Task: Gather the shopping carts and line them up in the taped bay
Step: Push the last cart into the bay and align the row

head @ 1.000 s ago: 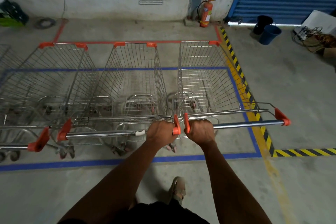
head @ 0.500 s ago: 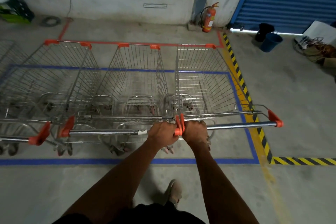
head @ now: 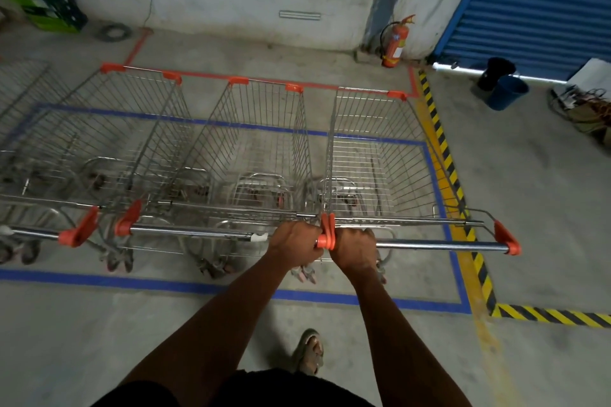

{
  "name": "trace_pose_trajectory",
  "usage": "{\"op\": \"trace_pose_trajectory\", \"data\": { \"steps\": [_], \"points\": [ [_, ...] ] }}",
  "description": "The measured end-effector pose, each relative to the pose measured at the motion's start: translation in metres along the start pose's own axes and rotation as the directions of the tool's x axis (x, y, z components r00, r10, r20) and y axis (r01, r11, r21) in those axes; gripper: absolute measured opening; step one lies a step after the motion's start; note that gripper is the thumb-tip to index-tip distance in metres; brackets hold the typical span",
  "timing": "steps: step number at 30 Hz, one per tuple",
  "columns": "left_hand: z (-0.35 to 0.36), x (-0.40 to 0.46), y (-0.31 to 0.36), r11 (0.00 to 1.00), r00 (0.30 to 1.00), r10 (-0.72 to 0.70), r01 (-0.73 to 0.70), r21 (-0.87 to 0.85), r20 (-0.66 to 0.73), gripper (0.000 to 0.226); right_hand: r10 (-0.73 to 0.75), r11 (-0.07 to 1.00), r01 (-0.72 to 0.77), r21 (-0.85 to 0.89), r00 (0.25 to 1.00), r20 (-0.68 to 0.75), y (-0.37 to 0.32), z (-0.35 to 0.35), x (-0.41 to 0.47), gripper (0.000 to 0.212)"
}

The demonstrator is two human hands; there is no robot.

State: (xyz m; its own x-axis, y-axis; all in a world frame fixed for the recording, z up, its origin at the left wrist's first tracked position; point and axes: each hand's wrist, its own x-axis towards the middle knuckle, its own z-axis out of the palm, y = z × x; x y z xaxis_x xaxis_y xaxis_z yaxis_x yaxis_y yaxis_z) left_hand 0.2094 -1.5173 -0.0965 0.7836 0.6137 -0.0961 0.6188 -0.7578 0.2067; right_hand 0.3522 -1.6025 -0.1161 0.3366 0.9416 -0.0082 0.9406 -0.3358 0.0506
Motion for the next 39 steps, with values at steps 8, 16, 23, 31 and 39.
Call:
{"op": "trace_pose_trajectory", "data": {
  "steps": [8,16,23,31,39],
  "points": [
    [-0.001,0.001,-0.004,0.998,0.996,0.016,-0.011,-0.058,0.087,0.027,-0.008,0.999,0.005,0.05,0.998,0.06,-0.004,-0.013,-0.001,0.022],
    [-0.007,-0.009,-0.027,0.988,0.999,0.039,-0.037,-0.15,0.012,0.039,-0.043,0.999,0.04,0.028,0.995,0.089,-0.027,-0.016,0.004,0.12],
    [-0.011,-0.086,-0.105,0.993,0.994,-0.065,0.055,-0.105,-0.093,0.055,-0.201,0.976,0.204,0.074,0.979,-0.042,-0.118,-0.048,-0.007,0.087],
    [-0.048,-0.215,-0.237,0.975,0.934,-0.219,0.222,-0.019,-0.283,0.065,-0.339,0.922,0.343,0.179,0.939,-0.054,-0.308,-0.056,-0.025,0.064],
    [-0.059,-0.303,-0.351,0.95,0.923,-0.309,0.31,-0.031,-0.229,0.084,-0.388,0.868,0.394,0.303,0.918,-0.085,-0.449,-0.069,-0.031,0.075]
  ]
}}
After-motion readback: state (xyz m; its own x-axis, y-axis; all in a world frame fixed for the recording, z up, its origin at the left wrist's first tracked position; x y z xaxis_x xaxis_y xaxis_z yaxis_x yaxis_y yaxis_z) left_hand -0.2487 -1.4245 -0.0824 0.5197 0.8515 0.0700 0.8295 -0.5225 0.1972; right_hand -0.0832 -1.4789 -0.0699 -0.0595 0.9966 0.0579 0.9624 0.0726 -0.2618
